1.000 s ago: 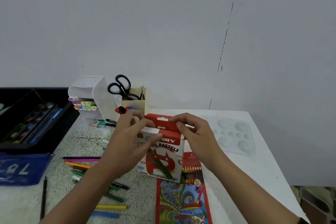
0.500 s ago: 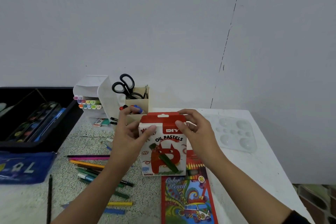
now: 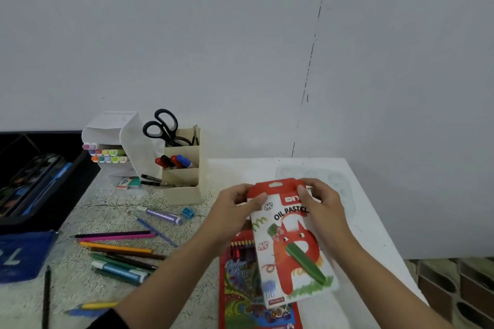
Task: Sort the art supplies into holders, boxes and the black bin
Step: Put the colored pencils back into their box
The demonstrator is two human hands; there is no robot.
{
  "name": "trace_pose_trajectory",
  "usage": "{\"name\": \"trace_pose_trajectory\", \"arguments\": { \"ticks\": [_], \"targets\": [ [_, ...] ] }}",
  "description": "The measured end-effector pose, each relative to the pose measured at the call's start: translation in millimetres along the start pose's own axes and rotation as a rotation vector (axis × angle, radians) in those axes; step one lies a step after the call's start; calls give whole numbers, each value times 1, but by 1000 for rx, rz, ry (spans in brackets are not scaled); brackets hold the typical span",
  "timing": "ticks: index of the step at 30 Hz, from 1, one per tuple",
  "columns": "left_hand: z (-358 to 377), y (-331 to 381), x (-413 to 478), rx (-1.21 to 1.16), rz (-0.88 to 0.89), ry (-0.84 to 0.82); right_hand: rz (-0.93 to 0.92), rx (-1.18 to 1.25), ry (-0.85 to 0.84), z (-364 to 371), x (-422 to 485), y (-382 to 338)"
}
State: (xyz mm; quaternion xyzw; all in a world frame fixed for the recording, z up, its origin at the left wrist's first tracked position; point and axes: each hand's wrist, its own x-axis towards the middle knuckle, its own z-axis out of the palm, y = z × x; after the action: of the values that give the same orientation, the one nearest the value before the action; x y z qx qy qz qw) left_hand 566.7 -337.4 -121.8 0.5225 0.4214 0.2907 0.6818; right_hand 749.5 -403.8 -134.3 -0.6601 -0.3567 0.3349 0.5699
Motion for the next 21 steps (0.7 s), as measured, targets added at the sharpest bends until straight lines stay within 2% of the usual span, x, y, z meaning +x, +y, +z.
{"name": "trace_pose_trajectory", "arguments": {
  "ticks": [2, 5, 8, 13, 17, 21],
  "targets": [
    [23, -21, 9, 46, -33, 30, 0, -176, 37, -18, 0, 18],
    [49, -48, 21, 354, 65, 104, -13, -333, 71, -42, -2, 36],
    [62, -60, 27, 607, 189, 105, -89, -498, 123, -59, -6, 53],
    [72, -73, 34, 1022, 216, 97, -175, -785, 135, -70, -6, 85],
    [69, -84, 30, 1089, 307, 201, -311, -966, 125, -65, -11, 87],
    [49, -78, 20, 994, 373, 301, -425, -921, -22, -48, -16, 73]
  ]
}}
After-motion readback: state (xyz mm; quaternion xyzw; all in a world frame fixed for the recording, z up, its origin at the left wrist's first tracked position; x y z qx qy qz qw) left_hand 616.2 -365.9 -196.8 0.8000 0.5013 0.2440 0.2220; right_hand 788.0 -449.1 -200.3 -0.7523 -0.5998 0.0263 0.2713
